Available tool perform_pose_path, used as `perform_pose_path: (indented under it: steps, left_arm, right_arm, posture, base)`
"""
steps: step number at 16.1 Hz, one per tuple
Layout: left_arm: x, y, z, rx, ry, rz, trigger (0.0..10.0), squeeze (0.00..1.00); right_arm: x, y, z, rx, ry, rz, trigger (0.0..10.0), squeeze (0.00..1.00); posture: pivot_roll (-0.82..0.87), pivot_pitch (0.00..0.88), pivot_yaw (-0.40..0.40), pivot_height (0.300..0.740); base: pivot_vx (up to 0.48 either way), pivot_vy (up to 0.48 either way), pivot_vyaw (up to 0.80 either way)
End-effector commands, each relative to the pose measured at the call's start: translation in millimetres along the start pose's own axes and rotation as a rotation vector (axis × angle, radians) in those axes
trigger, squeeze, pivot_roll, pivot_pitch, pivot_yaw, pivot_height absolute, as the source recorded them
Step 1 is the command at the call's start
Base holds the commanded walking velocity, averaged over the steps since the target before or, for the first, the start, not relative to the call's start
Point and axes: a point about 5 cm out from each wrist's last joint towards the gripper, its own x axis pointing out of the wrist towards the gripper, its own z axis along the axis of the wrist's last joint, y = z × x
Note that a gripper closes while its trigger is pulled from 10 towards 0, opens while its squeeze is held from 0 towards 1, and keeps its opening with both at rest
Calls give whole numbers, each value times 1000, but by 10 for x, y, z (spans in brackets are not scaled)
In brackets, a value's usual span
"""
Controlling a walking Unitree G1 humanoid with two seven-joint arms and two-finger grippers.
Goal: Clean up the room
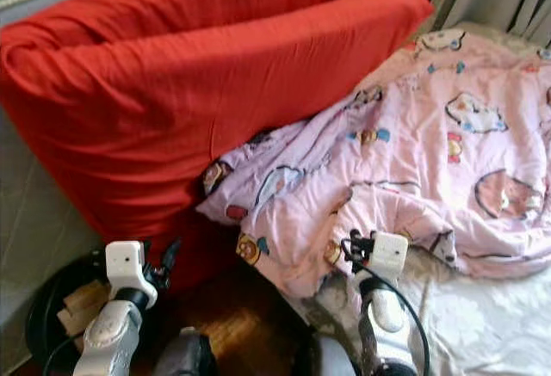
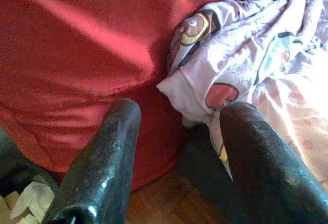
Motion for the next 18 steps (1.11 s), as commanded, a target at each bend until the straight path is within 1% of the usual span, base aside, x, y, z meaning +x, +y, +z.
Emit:
perform_pose_path:
  steps: [1,2,3,5,8,13,14,15,16,18]
  left_arm:
    - [-11,29,-19,0,21,1,10000,0]
    - [-6,31,-17,1,21,0,10000,0]
    - [1,35,-13,1,21,1,10000,0]
    - [16,39,3,4,18,1,10000,0]
    - [43,27,39,6,7,-6,10000,0]
    - [36,14,33,4,11,-14,10000,0]
    - [36,14,33,4,12,-14,10000,0]
    - [36,16,34,3,12,-14,10000,0]
    - [38,15,35,5,12,-15,10000,0]
    - [50,21,39,6,12,-12,10000,0]
  right_arm:
    - [-31,3,-87,5,45,-3,10000,0]
    - [-28,6,-102,-4,62,-1,10000,0]
    - [-24,6,-115,2,75,-2,10000,0]
    - [-29,13,-109,8,57,15,10000,0]
    - [-31,-7,-135,4,76,1,10000,0]
    - [-43,3,-197,-13,115,12,10000,0]
    - [-41,-1,-219,-16,139,9,10000,0]
    - [-39,4,-225,-4,145,12,10000,0]
    - [-44,4,-202,-10,114,21,10000,0]
    - [-46,3,-210,-19,120,23,10000,0]
  posture:
    - [54,177,-8,647]
    - [55,178,-7,647]
    - [55,179,-6,637]
    - [53,180,-6,623]
    - [55,186,-5,623]
    - [56,189,-4,623]
    - [56,190,-3,623]
    - [55,190,-2,613]
    - [55,190,-1,600]
    - [57,192,-2,600]
  base:
    - [0,0,0]
    - [0,0,0]
    - [0,0,0]
    - [0,0,0]
    - [0,0,0]
    - [0,0,0]
    - [0,0,0]
    - [0,0,0]
    - [0,0,0]
    - [0,0,0]
